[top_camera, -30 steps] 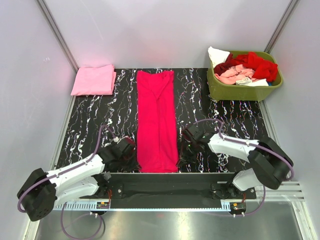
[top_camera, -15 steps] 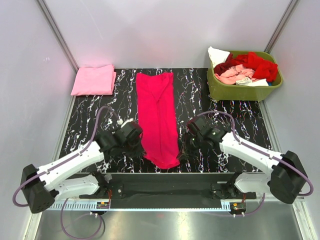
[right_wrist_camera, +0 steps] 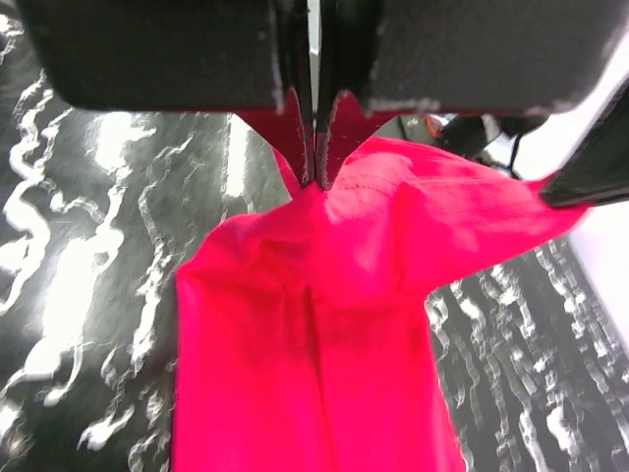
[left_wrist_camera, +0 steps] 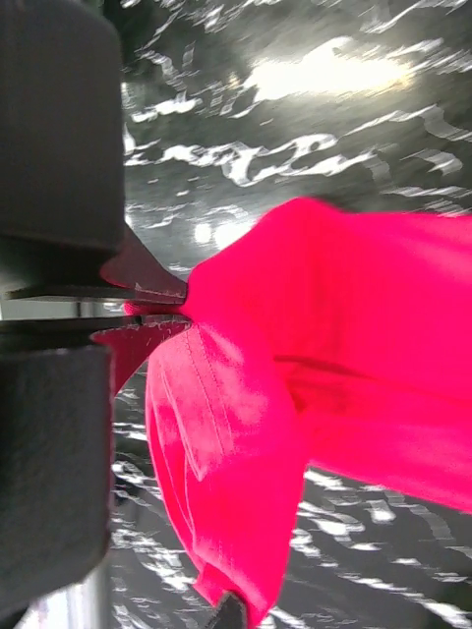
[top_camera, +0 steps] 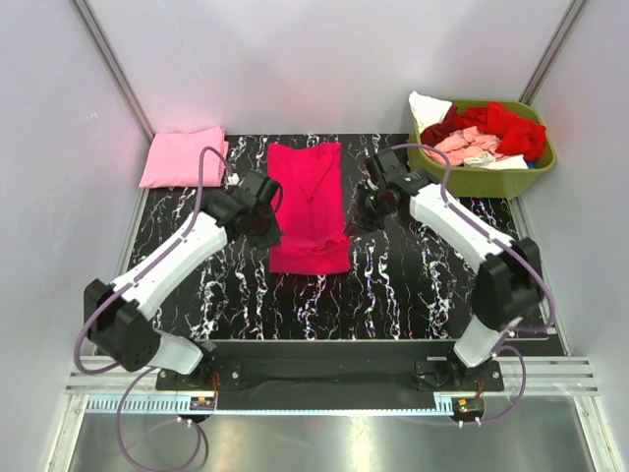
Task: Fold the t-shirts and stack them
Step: Fold the tshirt
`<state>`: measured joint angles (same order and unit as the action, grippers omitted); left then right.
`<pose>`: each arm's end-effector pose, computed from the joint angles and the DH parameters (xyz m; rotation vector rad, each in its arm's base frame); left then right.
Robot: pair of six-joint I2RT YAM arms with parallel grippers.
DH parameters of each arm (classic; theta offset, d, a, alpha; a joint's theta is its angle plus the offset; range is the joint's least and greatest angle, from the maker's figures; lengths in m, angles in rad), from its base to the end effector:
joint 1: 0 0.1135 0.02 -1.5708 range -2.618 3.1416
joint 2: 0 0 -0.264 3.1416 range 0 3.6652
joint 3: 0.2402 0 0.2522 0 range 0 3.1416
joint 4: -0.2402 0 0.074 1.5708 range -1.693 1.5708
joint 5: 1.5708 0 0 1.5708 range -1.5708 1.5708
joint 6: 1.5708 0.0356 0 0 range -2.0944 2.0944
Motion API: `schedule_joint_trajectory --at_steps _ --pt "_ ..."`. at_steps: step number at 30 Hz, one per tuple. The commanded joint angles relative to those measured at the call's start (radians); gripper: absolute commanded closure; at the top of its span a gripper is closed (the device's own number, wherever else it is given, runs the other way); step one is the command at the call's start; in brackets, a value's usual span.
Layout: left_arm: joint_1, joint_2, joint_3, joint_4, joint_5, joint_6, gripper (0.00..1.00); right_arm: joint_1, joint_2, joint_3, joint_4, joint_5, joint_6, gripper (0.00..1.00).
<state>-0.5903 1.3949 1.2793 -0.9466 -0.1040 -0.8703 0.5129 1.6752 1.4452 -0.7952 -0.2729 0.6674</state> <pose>0.2324 -0.1513 0.3092 -0.4087 2.6410 -0.3597 0.3054 0.1830 0.2861 0.1066 2.7427 0.7399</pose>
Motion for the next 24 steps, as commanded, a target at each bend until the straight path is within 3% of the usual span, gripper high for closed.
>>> schedule_joint_trajectory --at_steps 1,15,24 --pt "0.063 0.094 0.125 0.015 0.0 0.114 0.96 -0.04 0.107 0.13 -0.053 0.001 -0.098 1.0" --pt "0.208 0.42 0.397 0.017 0.093 0.252 0.96 -0.125 0.481 0.613 -0.199 -0.032 -0.195 1.0" --pt "0.253 0.556 0.486 0.02 0.127 0.283 0.96 -0.149 0.606 0.733 -0.23 -0.063 -0.206 1.0"
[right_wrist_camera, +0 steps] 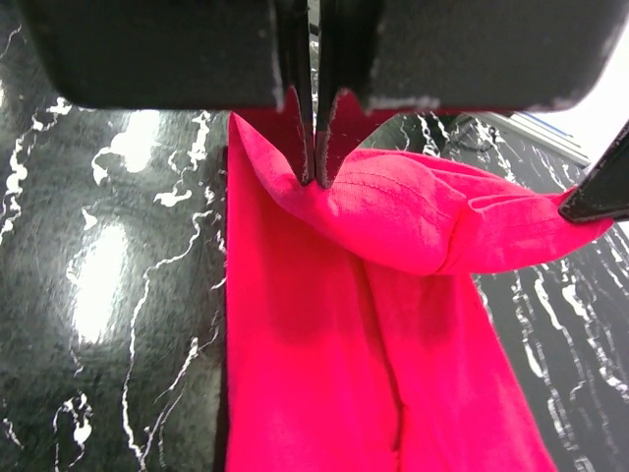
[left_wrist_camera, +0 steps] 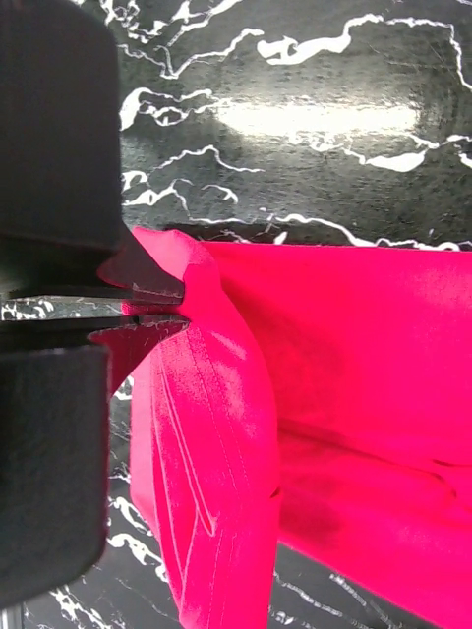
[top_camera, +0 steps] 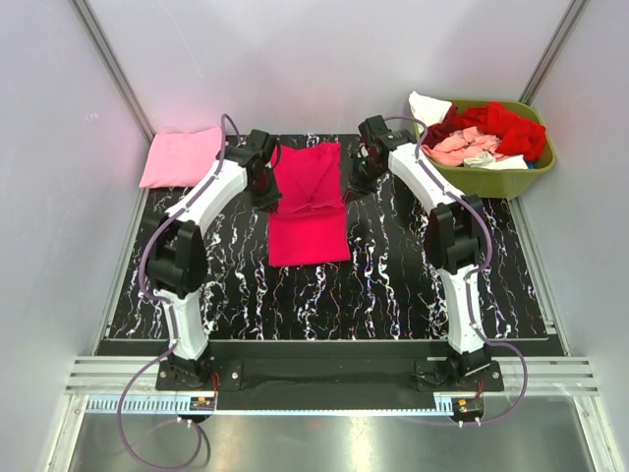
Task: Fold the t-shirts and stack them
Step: Fold the tshirt
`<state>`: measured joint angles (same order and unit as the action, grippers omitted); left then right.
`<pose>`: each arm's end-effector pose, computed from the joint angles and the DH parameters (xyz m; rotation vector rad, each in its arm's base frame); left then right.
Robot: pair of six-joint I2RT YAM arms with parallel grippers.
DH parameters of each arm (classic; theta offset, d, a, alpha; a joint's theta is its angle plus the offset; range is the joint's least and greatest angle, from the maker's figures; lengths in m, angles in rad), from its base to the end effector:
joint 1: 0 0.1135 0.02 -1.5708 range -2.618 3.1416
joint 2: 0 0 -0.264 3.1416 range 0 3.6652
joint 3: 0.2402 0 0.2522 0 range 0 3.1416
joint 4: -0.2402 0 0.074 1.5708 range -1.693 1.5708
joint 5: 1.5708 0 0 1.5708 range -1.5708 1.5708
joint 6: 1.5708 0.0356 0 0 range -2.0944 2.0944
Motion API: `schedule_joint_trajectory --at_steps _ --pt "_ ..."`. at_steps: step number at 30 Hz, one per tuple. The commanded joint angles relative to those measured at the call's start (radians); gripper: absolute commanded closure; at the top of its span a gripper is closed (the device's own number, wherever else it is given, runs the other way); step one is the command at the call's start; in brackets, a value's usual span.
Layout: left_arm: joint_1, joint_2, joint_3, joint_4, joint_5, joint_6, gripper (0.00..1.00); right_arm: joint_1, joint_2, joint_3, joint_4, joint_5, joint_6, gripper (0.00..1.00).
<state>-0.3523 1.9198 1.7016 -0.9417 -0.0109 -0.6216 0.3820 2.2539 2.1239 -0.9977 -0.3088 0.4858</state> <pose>0.3814 -0.1398 0.2667 -0.3739 2.7367 -0.2560 0.4447 0.1903 0.2485 0.0472 2.7959 0.6593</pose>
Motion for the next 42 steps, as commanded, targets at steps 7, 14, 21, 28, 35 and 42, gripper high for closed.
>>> schedule_joint_trajectory --at_steps 7,14,21,28,35,42 --pt "0.032 0.105 0.093 0.024 0.051 0.04 0.96 -0.035 0.113 0.116 -0.025 -0.056 -0.016 1.0" --pt "0.047 0.214 0.17 0.012 0.054 0.039 0.95 -0.057 0.239 0.258 -0.053 -0.111 -0.007 1.0" --pt "0.091 0.333 0.346 -0.034 0.061 0.049 0.7 -0.094 0.361 0.419 -0.035 -0.185 0.013 0.55" --pt "0.154 0.406 0.613 -0.155 0.059 0.052 0.56 -0.183 0.319 0.453 0.097 -0.294 0.065 0.43" --pt "0.136 0.101 0.182 0.03 0.057 0.049 0.57 -0.167 -0.022 -0.101 0.335 -0.27 0.04 0.52" --pt "0.055 0.036 -0.022 0.124 0.071 0.057 0.62 -0.098 -0.065 -0.229 0.332 -0.274 0.004 0.77"
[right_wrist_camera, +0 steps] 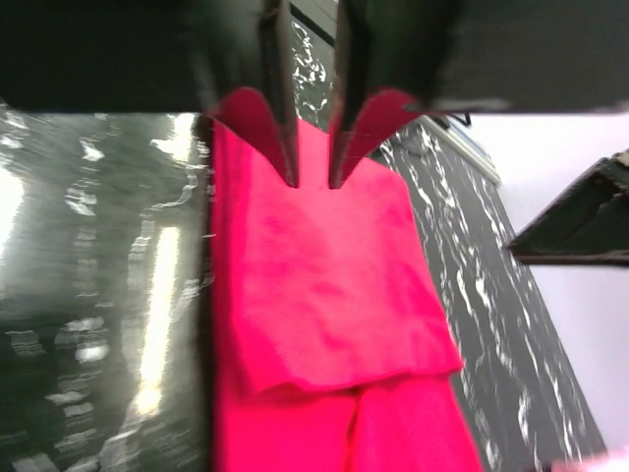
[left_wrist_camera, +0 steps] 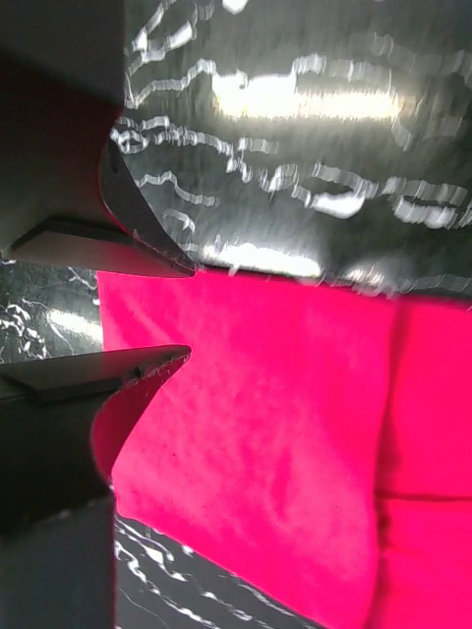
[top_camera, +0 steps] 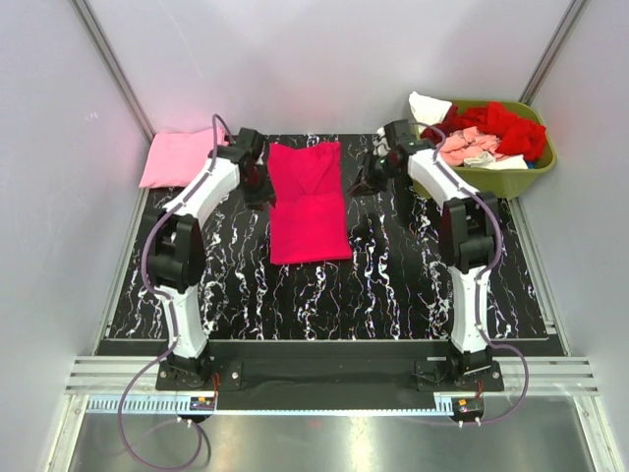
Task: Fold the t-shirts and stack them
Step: Fold the tshirt
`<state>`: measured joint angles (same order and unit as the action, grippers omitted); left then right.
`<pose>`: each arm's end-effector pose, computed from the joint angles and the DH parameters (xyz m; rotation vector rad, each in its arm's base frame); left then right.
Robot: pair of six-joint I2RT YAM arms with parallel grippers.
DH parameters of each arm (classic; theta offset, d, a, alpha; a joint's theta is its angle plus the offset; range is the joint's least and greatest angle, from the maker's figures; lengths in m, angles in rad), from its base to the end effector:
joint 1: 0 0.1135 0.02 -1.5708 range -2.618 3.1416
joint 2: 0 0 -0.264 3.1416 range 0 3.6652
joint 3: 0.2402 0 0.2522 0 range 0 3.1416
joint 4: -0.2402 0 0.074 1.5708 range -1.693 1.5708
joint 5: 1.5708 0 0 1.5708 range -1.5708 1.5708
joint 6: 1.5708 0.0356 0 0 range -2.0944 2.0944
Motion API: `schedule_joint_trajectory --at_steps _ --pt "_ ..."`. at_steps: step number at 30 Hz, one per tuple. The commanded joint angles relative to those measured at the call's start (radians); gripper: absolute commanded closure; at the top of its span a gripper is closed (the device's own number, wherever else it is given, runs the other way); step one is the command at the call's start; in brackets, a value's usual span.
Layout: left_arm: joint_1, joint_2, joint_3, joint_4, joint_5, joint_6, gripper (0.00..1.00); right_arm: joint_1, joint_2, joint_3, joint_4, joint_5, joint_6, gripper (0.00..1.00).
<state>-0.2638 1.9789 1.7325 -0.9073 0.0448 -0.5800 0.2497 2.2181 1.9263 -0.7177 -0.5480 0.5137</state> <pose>0.4064 -0.1114 0.2541 -0.4222 2.7317 -0.2960 0.4670 0.1382 0.2227 0.1363 2.6619 0.9782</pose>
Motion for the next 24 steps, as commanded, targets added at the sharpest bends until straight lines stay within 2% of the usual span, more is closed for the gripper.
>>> schedule_joint_trajectory --at_steps 1,6,8,12,16,19,24 --pt "-0.052 -0.026 -0.065 0.091 0.01 0.012 0.63 0.042 -0.025 -0.033 0.043 -0.035 -0.026 0.8" --pt "-0.103 -0.124 -0.23 0.186 0.024 -0.035 0.63 0.057 -0.017 -0.092 0.089 -0.098 -0.015 0.88" --pt "-0.121 -0.169 -0.31 0.208 0.04 -0.05 0.63 0.057 0.018 -0.064 0.106 -0.141 -0.004 0.89" --pt "-0.159 -0.219 -0.405 0.252 0.032 -0.076 0.64 0.057 0.118 0.043 0.118 -0.208 0.029 0.89" --pt "-0.163 -0.226 -0.476 0.277 0.032 -0.08 0.64 0.053 0.253 0.241 0.042 -0.201 0.031 0.89" --pt "-0.163 -0.218 -0.517 0.292 0.021 -0.077 0.65 0.036 0.348 0.325 0.027 -0.208 0.035 0.89" --pt "-0.163 -0.203 -0.591 0.331 0.03 -0.075 0.66 -0.003 0.482 0.368 0.174 -0.365 0.147 0.86"
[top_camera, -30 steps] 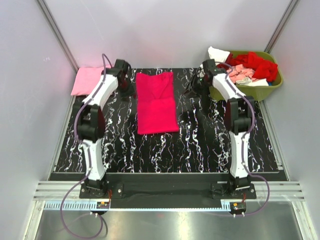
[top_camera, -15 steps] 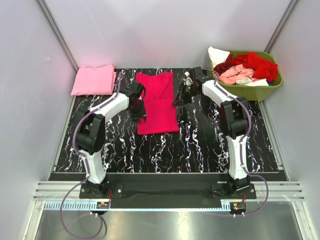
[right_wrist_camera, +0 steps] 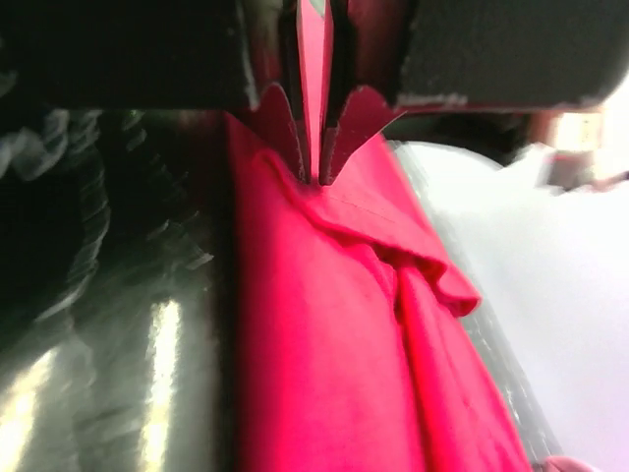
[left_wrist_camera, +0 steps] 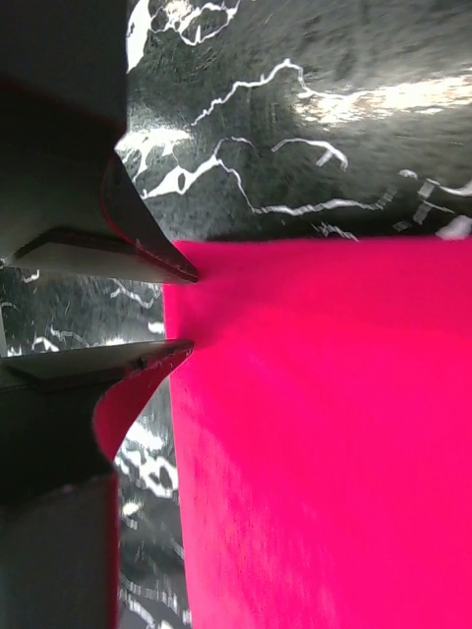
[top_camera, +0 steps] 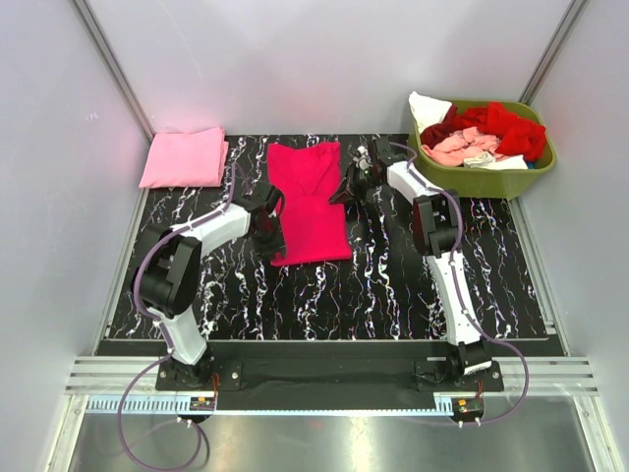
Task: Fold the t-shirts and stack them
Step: Fold the tshirt
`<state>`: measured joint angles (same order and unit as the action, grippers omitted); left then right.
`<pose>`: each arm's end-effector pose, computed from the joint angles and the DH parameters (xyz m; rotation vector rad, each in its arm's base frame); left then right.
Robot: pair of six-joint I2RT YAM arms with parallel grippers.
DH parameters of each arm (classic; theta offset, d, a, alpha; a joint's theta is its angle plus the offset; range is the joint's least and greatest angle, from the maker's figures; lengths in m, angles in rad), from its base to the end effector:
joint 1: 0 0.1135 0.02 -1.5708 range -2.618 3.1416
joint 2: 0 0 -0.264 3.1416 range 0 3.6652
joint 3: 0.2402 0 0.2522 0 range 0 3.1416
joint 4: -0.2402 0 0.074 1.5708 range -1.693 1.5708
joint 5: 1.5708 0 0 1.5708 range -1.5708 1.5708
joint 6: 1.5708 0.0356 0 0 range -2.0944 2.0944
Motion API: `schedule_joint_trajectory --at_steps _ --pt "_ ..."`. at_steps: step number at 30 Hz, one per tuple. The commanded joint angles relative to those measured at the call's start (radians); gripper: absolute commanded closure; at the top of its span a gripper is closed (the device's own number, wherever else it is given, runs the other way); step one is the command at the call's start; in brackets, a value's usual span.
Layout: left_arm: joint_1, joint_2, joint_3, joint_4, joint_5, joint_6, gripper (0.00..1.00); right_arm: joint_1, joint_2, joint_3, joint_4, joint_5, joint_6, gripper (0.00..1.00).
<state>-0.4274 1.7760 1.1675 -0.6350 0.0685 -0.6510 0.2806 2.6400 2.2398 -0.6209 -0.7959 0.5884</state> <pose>0.3123 -0.1449 0.1775 -0.3048 2.8613 -0.3286 0.5235 0.1773 0.1159 0.0965 2.6867 1.3349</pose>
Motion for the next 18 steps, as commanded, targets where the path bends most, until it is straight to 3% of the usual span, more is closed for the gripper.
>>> schedule_joint_trajectory --at_steps 1,8,11,18 --pt "0.001 0.002 -0.032 0.061 0.007 -0.004 0.66 -0.037 0.075 0.069 0.091 -0.144 0.094 0.85" --pt "0.001 0.0 -0.114 0.092 0.007 -0.013 0.67 -0.041 0.129 0.009 0.268 -0.266 0.22 0.8" --pt "-0.002 -0.024 -0.109 0.058 -0.004 -0.01 0.67 -0.041 0.101 -0.002 0.274 -0.278 0.214 0.7" --pt "-0.002 -0.179 0.055 -0.126 -0.102 0.024 0.57 -0.046 -0.04 0.104 0.153 -0.256 0.154 0.24"
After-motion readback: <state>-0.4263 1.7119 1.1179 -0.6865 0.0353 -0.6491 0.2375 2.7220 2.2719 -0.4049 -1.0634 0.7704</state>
